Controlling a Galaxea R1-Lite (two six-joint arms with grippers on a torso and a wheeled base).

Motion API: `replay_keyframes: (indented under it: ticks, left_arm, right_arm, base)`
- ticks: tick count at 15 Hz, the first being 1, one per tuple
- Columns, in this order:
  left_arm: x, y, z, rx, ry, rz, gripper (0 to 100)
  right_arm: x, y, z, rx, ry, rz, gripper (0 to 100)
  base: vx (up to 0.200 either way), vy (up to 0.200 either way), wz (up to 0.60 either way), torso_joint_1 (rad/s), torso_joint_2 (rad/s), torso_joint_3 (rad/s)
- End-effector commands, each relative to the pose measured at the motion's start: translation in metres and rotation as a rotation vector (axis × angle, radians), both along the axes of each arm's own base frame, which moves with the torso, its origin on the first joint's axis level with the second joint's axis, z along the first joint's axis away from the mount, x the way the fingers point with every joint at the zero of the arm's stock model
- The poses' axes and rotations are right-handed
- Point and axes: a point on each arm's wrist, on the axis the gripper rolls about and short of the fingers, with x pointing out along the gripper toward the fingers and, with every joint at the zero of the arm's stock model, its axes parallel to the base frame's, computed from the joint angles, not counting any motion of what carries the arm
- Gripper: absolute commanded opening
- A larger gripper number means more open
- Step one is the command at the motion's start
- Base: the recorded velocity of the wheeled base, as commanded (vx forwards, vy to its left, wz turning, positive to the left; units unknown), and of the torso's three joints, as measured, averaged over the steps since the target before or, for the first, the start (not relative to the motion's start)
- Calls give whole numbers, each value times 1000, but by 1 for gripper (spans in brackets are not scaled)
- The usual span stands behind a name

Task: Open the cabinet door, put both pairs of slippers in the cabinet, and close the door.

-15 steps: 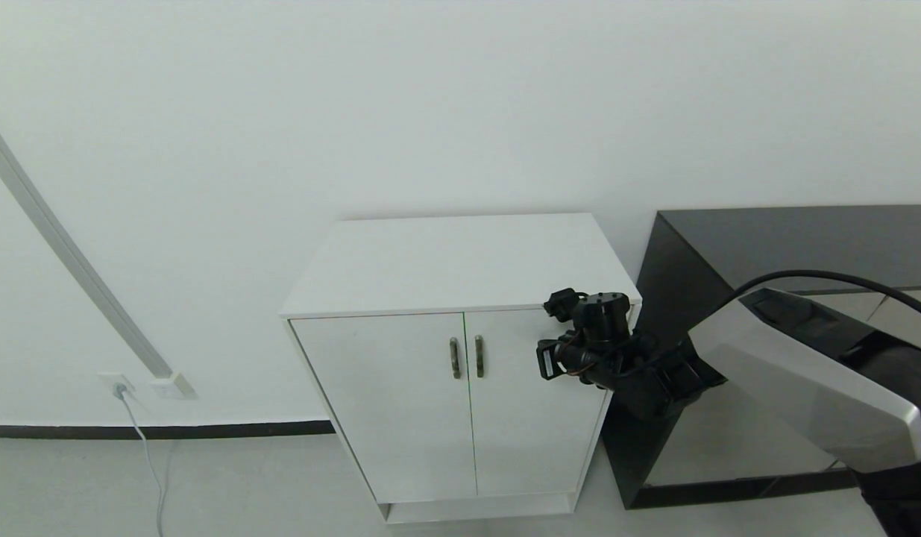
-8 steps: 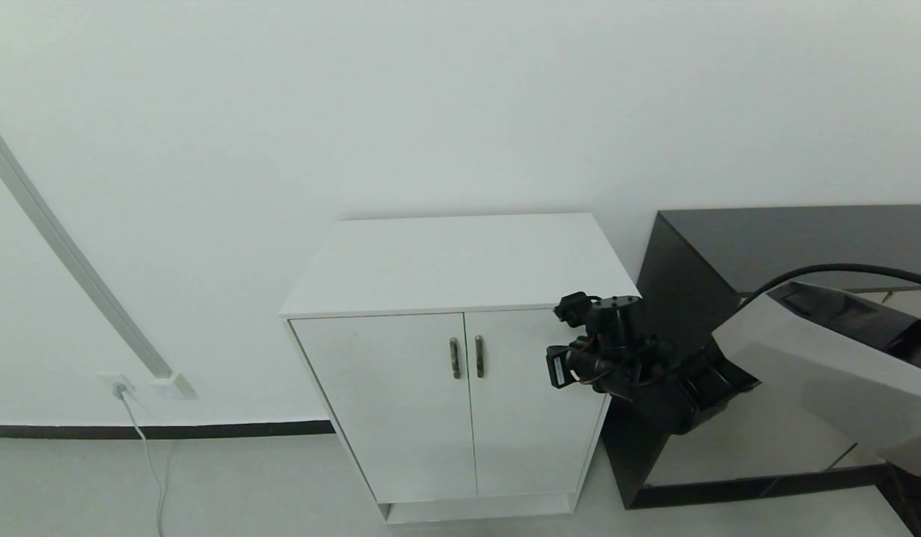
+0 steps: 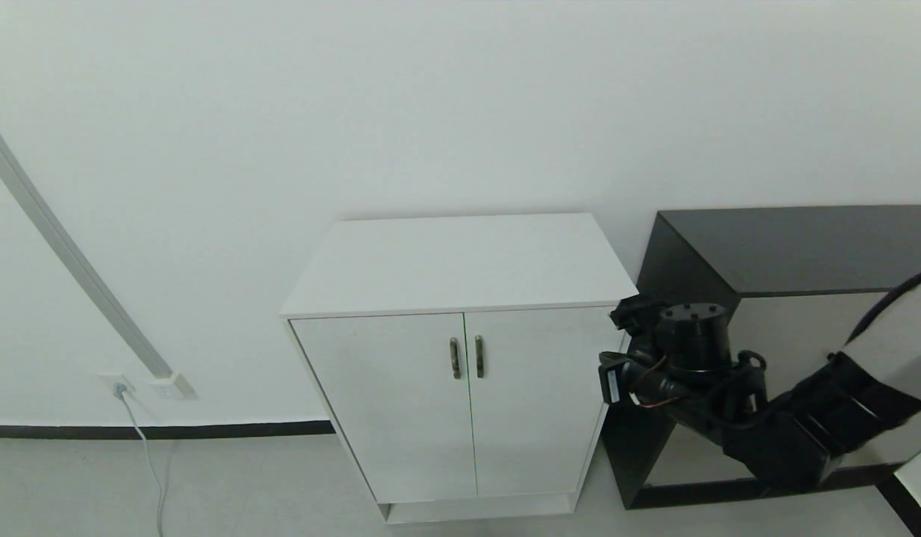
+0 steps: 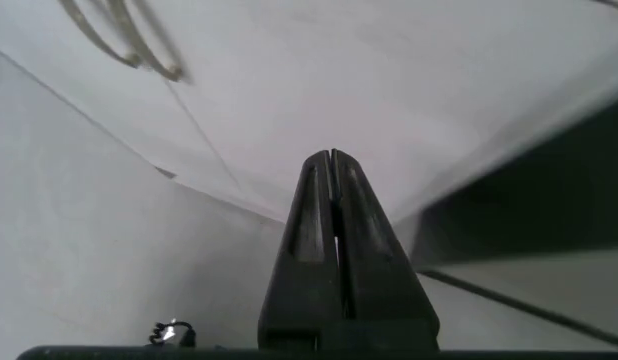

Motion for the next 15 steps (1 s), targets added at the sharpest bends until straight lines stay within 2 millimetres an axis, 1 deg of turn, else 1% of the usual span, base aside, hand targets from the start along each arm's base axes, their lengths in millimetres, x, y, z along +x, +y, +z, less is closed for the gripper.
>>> replay_keyframes:
  ticks: [1, 2, 3, 4, 5, 8, 10, 11, 12, 13, 15]
  left_arm:
    - [0, 0, 0, 0, 1, 0, 0]
    - [0, 0, 0, 0, 1, 2, 0]
    - [0, 0, 0, 0, 1, 2, 0]
    - [0, 0, 0, 0, 1, 2, 0]
    - [0, 0, 0, 0, 1, 0, 0]
    - [0, 0, 0, 0, 1, 0, 0]
    - [0, 0, 0, 0, 1, 2, 0]
    - [0, 0, 0, 0, 1, 0, 0]
    - [0, 0, 0, 0, 1, 0, 0]
    - [0, 0, 0, 0, 1, 2, 0]
    - [0, 0, 0, 0, 1, 0, 0]
  right_arm:
    - [-26, -33, 27, -2, -50, -102, 0]
    - [-35, -47, 31, -8, -53, -142, 0]
    - [-42, -56, 34, -13, -58, -172, 0]
    - [-59, -74, 38, -29, -63, -227, 0]
    - [-74, -87, 41, -52, -73, -260, 0]
    - [-119, -117, 50, -76, -121, -318, 0]
    - [-147, -127, 51, -57, -151, -315, 0]
    - [-156, -130, 50, -50, -155, -299, 0]
    - [-174, -133, 46, -27, -162, -242, 0]
    - [-186, -136, 40, -18, -158, -208, 0]
    - [-201, -140, 34, -1, -159, -173, 0]
  base:
    - [0, 0, 0, 0, 0, 0]
    - [0, 0, 0, 0, 0, 0]
    - [0, 0, 0, 0, 0, 0]
    - [0, 0, 0, 0, 0, 0]
    - [0, 0, 0, 0, 0, 0]
    - [0, 0, 0, 0, 0, 0]
    - [0, 0, 0, 0, 0, 0]
    - [0, 0, 0, 0, 0, 0]
    - [0, 0, 0, 0, 0, 0]
    - [0, 0, 0, 0, 0, 0]
    - [0, 0, 0, 0, 0, 0]
